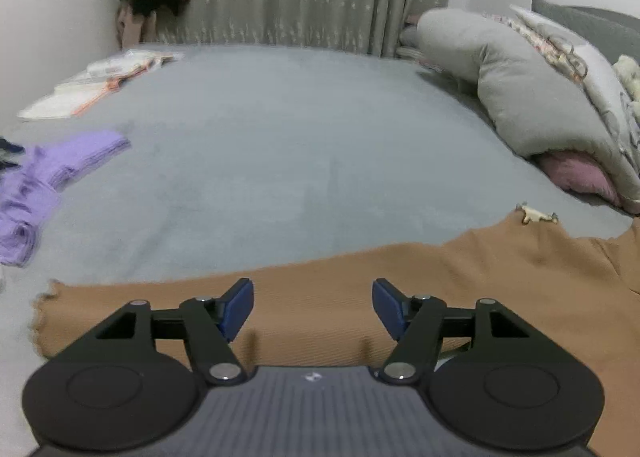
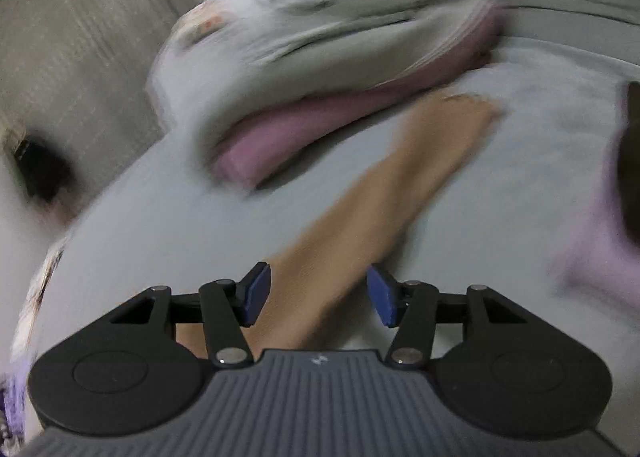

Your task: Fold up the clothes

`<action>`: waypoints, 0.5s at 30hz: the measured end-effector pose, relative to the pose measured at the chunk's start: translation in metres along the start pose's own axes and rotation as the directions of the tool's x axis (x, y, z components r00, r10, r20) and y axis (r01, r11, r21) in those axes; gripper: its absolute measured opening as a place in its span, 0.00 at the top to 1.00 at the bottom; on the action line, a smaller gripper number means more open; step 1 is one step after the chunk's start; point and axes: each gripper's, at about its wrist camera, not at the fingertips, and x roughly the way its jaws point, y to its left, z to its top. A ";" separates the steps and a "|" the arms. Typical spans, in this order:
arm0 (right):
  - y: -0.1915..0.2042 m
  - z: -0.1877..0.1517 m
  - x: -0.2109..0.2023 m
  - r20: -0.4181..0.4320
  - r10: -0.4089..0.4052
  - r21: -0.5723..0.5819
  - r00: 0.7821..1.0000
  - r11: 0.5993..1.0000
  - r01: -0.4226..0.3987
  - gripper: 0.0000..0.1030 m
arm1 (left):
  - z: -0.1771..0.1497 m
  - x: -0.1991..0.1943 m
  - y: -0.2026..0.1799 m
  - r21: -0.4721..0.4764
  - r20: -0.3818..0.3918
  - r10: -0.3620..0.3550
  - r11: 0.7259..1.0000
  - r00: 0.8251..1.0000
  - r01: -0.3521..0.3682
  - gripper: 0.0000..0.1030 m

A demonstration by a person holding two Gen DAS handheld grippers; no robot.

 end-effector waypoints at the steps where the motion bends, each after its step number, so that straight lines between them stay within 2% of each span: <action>1: -0.006 0.011 0.010 -0.004 -0.021 0.009 1.000 1.000 0.021 0.46 | -0.004 0.008 -0.002 0.006 -0.018 0.015 1.000 1.000 -0.015 0.36; 3: -0.018 0.033 0.029 -0.012 -0.063 0.026 0.998 0.998 0.064 0.46 | -0.012 0.025 -0.005 0.039 -0.046 0.055 0.998 0.997 -0.054 0.34; 6: -0.020 0.053 0.060 -0.014 -0.156 0.021 0.988 0.988 0.156 0.46 | -0.018 0.031 -0.012 0.103 -0.021 0.087 0.991 0.996 -0.084 0.28; 8: -0.021 0.065 0.085 0.007 -0.258 0.013 0.966 0.966 0.258 0.46 | -0.016 0.032 -0.008 0.071 -0.035 0.078 0.995 0.996 -0.075 0.27; 10: -0.028 0.071 0.103 0.000 -0.275 0.025 0.961 0.961 0.275 0.47 | -0.017 0.034 -0.005 0.062 -0.031 0.067 0.996 0.997 -0.065 0.26; 12: -0.038 0.069 0.127 -0.037 -0.292 0.031 0.956 0.956 0.293 0.58 | -0.020 0.033 -0.007 0.071 -0.022 0.065 0.995 0.998 -0.064 0.25; 13: -0.040 0.069 0.128 -0.028 -0.301 0.022 0.953 0.953 0.301 0.87 | -0.022 0.031 -0.010 0.078 -0.020 0.069 0.995 0.997 -0.067 0.25; 14: -0.041 0.068 0.127 -0.024 -0.293 0.018 0.956 0.956 0.294 0.96 | -0.022 0.031 -0.010 0.077 -0.022 0.070 0.995 0.997 -0.068 0.25; 15: -0.043 0.067 0.126 -0.020 -0.286 0.015 0.958 0.958 0.286 0.96 | -0.022 0.028 -0.009 0.075 -0.023 0.069 0.995 0.997 -0.067 0.25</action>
